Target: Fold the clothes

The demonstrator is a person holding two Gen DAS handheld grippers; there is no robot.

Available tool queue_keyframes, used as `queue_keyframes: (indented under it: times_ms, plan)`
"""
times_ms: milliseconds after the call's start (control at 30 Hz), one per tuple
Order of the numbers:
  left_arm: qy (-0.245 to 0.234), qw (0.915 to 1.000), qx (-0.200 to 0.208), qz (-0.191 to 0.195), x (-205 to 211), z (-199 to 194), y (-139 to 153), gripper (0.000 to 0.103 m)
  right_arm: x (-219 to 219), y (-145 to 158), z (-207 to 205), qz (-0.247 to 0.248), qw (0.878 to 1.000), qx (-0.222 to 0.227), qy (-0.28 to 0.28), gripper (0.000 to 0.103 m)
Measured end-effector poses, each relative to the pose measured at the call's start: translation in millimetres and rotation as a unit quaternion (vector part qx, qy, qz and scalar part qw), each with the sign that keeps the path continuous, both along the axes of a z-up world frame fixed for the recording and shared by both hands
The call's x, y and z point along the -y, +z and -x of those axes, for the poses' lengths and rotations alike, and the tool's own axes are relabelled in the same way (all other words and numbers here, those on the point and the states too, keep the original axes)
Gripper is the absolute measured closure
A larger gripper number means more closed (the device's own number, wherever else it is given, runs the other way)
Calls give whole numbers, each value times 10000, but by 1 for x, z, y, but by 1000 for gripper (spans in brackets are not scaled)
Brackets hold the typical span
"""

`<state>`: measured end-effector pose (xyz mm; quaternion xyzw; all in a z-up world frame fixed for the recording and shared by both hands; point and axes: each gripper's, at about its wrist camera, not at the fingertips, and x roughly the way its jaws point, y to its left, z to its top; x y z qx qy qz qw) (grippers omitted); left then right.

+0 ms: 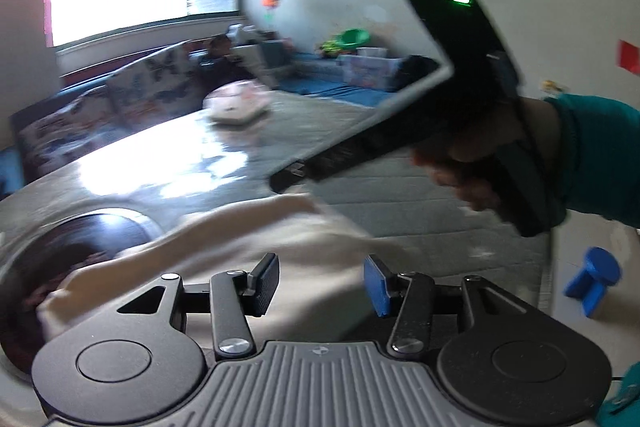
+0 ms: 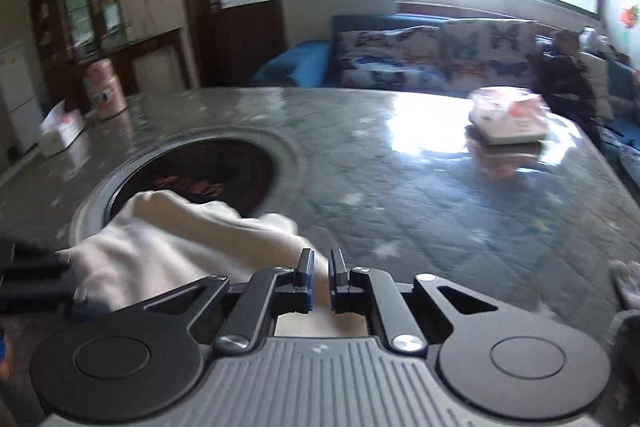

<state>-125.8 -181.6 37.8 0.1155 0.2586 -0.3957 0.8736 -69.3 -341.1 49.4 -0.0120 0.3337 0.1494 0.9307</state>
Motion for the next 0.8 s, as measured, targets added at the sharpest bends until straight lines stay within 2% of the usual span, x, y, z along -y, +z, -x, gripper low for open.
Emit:
queue_keyframes:
  times_ms: [167,300,533,667,800]
  plan:
    - [510,9985,-208,-61,-19,-19,-9,53,-31,-15,-29,172,9994,-214,224,97]
    - [586,9977,-336,-45,-28,-22,-15,53,-47,-18,-38,227,9987,-293,354,97]
    - [903,9955,-209,192,-50,-27,-4,53,-76,-13,-45,269,9966,-320,712,93]
    - [1195,9920,-362,206,-69,-33,-9,53,-93,-10,-49,294,9948,-336,915,93]
    - [1272,9904,-472,250,-82,-30,-17,53,-118,-17,-61,312,9918,-457,1148,93]
